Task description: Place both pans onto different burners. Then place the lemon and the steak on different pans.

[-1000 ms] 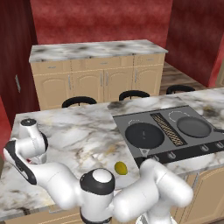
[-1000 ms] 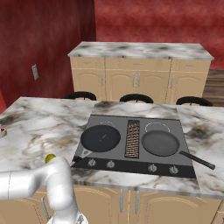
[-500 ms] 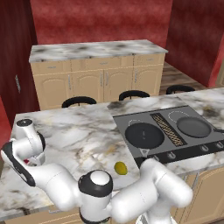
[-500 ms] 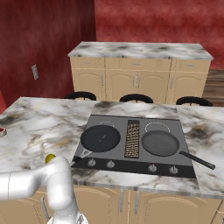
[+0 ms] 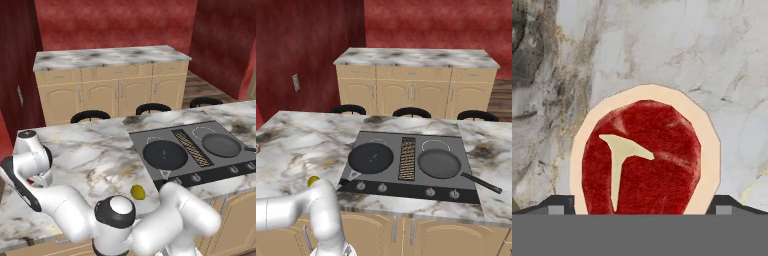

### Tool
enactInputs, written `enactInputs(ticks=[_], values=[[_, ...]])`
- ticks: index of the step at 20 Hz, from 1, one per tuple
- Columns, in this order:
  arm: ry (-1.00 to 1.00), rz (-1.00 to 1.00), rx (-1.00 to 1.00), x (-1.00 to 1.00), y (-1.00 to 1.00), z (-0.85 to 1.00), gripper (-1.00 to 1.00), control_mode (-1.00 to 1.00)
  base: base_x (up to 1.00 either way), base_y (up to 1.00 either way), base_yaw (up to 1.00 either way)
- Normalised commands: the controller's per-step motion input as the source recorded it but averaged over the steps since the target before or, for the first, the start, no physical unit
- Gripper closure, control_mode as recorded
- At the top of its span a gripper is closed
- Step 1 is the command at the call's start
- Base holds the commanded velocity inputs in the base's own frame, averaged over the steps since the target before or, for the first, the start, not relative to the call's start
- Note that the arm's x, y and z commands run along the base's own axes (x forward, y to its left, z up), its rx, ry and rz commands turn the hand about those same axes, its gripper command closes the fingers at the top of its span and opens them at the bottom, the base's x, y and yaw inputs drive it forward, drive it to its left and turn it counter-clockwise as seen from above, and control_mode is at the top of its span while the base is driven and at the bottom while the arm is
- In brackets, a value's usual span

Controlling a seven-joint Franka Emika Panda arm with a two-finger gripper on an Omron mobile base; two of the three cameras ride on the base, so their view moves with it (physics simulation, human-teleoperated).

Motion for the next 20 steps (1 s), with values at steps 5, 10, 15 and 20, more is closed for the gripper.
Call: enactInputs(ticks=[5, 10, 15, 20], values=[[0.0, 0.0, 0.01, -0.51, -0.45, 0.69, 1.0, -1.0, 0.0, 0.0, 0.0], [-0.01, 0.0, 0.0, -0.67, -0.61, 0.53, 1.0, -1.0, 0.0, 0.0, 0.0], [-0.02, 0.0, 0.0, -0.74, -0.79, 0.49, 1.0, -1.0, 0.0, 0.0, 0.0], [-0.02, 0.03, 0.0, -0.68, -0.91, 0.47, 1.0, -1.0, 0.0, 0.0, 0.0]])
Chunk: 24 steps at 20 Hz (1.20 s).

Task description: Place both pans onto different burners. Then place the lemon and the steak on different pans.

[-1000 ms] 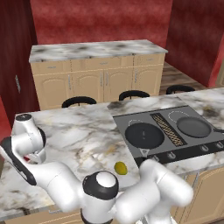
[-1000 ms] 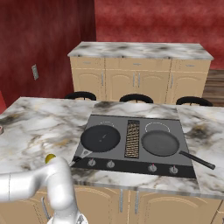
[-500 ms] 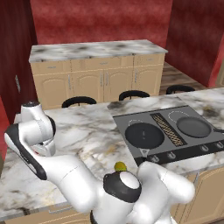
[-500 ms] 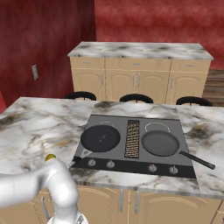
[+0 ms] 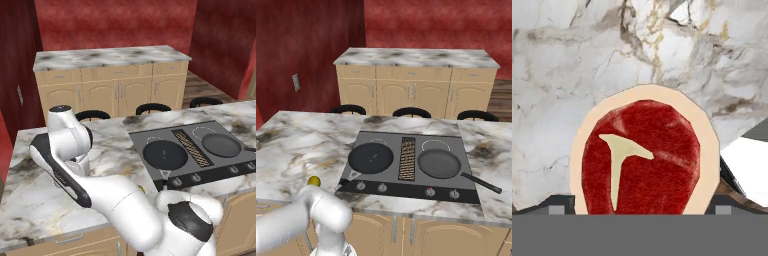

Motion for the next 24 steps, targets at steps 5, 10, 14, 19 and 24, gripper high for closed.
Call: enactInputs(ticks=[5, 10, 14, 19, 24], values=[[-0.05, 0.04, 0.0, -0.71, -0.95, 0.41, 1.0, -1.0, 0.0, 0.0, 0.0], [-0.15, 0.08, 0.0, -0.62, -0.86, 0.23, 1.0, -1.0, 0.0, 0.0, 0.0], [-0.14, 0.09, 0.0, -0.47, -0.93, 0.23, 1.0, -1.0, 0.0, 0.0, 0.0], [-0.11, 0.08, 0.0, -0.34, -0.97, 0.23, 1.0, -1.0, 0.0, 0.0, 0.0], [-0.07, 0.07, 0.0, -0.17, -0.98, 0.2, 1.0, -1.0, 0.0, 0.0, 0.0]])
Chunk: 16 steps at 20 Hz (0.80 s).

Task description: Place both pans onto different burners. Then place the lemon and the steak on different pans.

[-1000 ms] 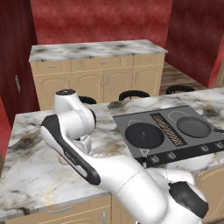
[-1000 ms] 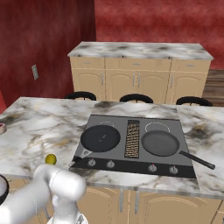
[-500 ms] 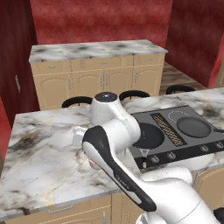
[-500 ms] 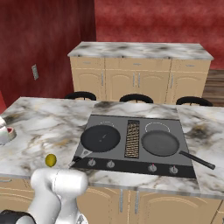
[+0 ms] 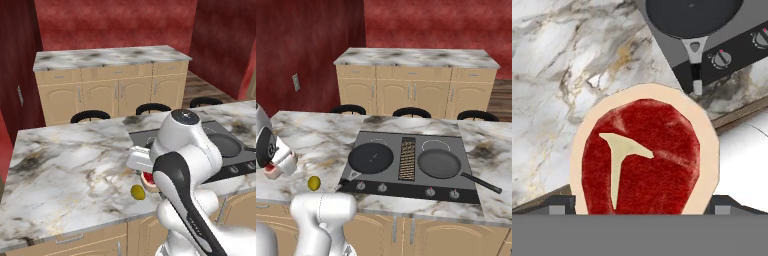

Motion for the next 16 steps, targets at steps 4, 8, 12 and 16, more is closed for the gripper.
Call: enactInputs(ticks=[4, 8, 12, 16], values=[[-0.08, 0.06, 0.02, 0.01, -0.82, 0.06, 1.0, -1.0, 0.0, 0.0, 0.0], [-0.01, 0.04, 0.05, 0.26, -0.6, 0.0, 1.0, -1.0, 0.0, 0.0, 0.0], [0.0, 0.03, 0.04, 0.5, -0.48, 0.0, 1.0, -1.0, 0.0, 0.0, 0.0], [0.0, 0.02, 0.02, 0.5, -0.4, 0.0, 1.0, -1.0, 0.0, 0.0, 0.0]])
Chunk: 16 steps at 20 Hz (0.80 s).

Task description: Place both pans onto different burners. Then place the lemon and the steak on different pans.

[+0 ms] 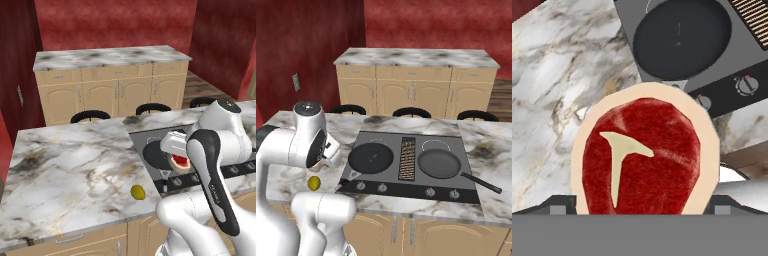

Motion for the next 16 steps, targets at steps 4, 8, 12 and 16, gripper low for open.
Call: enactInputs(ticks=[4, 8, 12, 16], values=[[0.0, 0.0, 0.0, 0.53, -0.15, 0.0, 1.0, -1.0, 0.0, 0.0, 0.0], [0.01, 0.0, 0.0, 0.55, -0.18, -0.04, 1.0, -1.0, 0.0, 0.0, 0.0], [0.02, 0.0, 0.0, 0.51, -0.3, -0.12, 1.0, -1.0, 0.0, 0.0, 0.0], [0.05, 0.0, 0.0, 0.47, -0.35, -0.22, 1.0, -1.0, 0.0, 0.0, 0.0]])
